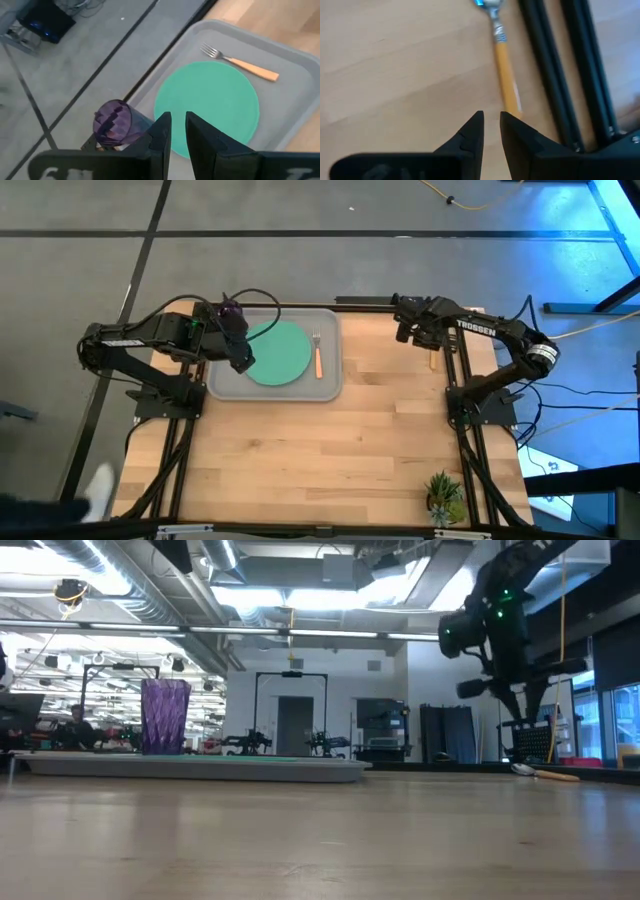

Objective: Pick and place plate/cup/fork/spoon on tray
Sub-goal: Put the orange spoon on the right side of the light orange fork

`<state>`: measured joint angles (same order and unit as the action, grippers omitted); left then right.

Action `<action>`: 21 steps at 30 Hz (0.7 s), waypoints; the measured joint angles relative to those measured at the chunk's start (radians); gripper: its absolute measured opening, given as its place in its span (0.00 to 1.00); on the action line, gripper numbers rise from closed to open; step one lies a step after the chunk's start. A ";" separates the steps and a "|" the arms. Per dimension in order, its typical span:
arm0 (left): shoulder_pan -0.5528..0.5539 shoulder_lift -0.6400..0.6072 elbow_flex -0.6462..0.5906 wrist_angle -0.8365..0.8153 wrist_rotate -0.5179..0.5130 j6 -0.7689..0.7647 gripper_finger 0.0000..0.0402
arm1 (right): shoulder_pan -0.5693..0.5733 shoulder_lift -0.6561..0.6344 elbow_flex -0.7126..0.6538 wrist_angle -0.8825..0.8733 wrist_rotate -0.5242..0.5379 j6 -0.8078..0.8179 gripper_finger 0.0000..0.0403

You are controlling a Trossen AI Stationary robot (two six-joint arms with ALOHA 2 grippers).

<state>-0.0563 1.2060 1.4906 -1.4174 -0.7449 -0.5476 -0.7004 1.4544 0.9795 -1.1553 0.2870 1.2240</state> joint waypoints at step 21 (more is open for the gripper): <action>0.104 0.045 -0.001 0.085 -0.047 0.033 0.13 | -0.009 0.000 -0.259 0.159 0.087 0.032 0.17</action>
<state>0.0481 1.2511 1.4893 -1.3325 -0.7921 -0.5147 -0.7097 1.4548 0.7208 -0.9966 0.3740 1.2558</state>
